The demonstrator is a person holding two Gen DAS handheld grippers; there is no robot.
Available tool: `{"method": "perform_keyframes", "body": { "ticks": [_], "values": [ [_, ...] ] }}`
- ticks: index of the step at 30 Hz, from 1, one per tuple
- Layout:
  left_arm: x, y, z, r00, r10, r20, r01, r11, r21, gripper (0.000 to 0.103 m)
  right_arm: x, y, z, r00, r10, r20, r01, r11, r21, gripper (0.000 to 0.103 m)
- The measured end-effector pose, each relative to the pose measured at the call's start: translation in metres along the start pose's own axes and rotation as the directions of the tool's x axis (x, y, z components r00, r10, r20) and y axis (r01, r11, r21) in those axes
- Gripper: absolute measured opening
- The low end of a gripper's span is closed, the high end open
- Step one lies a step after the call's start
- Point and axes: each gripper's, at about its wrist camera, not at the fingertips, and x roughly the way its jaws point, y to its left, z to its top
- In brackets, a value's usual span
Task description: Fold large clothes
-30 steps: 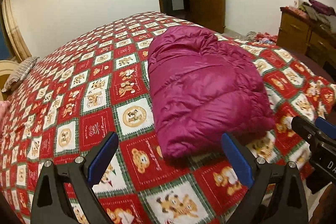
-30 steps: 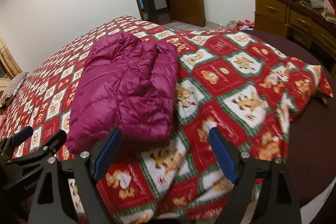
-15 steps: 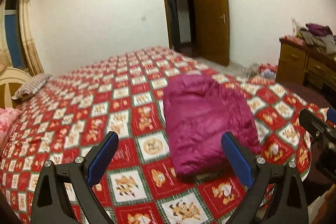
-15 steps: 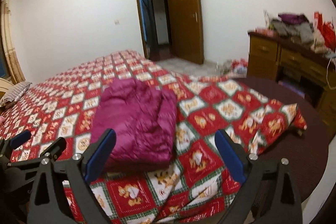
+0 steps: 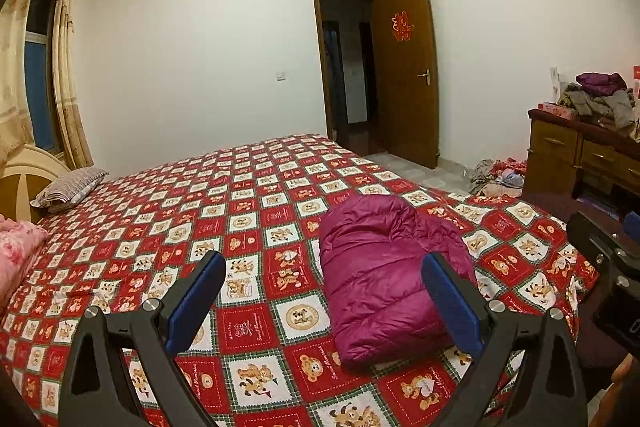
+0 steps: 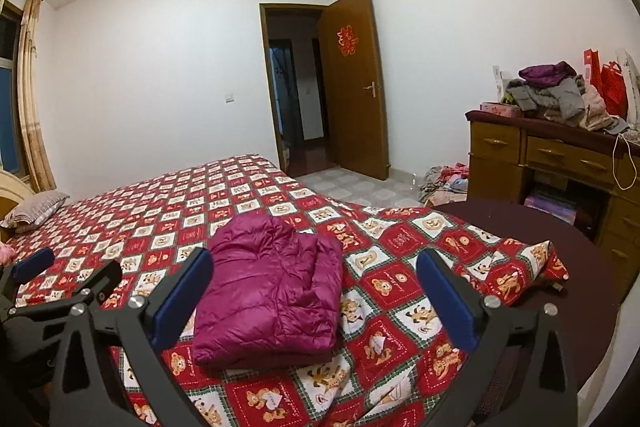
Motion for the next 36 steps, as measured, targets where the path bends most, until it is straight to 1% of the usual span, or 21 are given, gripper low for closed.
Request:
{"method": "perform_keyframes", "body": {
  "ticks": [3,10,17,24,31,36],
  "values": [
    [-0.0024,-0.0004,0.0009,1.0,-0.008,0.005,0.008,1.0,-0.002,0.099,0.0021,0.0009,0.0,1.0,0.0,-0.004,0.0,1.0,-0.003,0.103],
    [0.0013,0.0014,0.0006,1.0,-0.015,-0.02,0.015,1.0,-0.01,0.099,0.0024,0.0011,-0.0023,1.0,0.004,-0.016,-0.004,1.0,-0.004,0.103],
    [-0.004,0.0035,0.0025,1.0,-0.013,0.0,0.013,1.0,-0.016,0.099,0.0006,0.0006,-0.0019,1.0,-0.004,0.0,0.004,1.0,-0.006,0.103],
    [-0.0013,0.0032,0.0014,1.0,-0.018,-0.012,0.018,1.0,-0.013,0.099,0.0013,0.0006,-0.0021,1.0,0.0,-0.011,0.0,1.0,-0.003,0.103],
    [-0.0021,0.0049,0.0019,1.0,-0.014,-0.007,0.014,1.0,-0.015,0.099,0.0007,0.0019,-0.0022,1.0,-0.004,-0.001,0.004,1.0,-0.009,0.103],
    [-0.0045,0.0074,0.0049,1.0,-0.008,0.013,0.008,1.0,-0.022,0.099,0.0001,0.0013,-0.0014,1.0,-0.008,0.003,0.008,1.0,-0.006,0.103]
  ]
}}
